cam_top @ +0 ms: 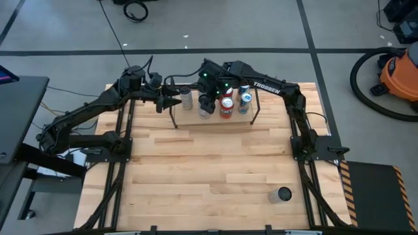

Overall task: Place canned beverage on shelf
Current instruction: Put the top white and pink soda can aligned with the other white and pink soda can on the shelf

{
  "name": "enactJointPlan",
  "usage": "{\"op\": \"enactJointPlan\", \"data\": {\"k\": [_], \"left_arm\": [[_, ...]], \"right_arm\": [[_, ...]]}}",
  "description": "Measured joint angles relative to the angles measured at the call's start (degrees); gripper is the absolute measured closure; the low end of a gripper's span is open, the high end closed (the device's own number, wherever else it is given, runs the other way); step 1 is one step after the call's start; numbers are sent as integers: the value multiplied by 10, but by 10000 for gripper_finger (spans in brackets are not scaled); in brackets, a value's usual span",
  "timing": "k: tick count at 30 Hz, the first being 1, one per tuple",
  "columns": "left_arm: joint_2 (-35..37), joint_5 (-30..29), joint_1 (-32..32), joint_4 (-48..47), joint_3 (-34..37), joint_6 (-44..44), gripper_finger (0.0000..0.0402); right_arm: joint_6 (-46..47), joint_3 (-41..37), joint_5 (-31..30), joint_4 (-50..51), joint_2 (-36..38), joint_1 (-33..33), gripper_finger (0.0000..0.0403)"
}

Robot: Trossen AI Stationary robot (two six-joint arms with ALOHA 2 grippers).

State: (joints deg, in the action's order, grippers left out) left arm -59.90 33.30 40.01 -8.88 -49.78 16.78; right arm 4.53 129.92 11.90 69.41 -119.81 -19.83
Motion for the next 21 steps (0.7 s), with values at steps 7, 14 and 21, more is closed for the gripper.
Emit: {"op": "enactJointPlan", "data": {"k": [7,14,21], "left_arm": [[0,0,0,0,0,2,86],[0,0,0,0,0,1,86],[0,0,0,0,0,0,86]], "right_arm": [[-2,-19,-11,-4,-1,4,63],[0,-18,-29,2,-1,3,63],[34,-18,-17,6,-1,6,62]]}}
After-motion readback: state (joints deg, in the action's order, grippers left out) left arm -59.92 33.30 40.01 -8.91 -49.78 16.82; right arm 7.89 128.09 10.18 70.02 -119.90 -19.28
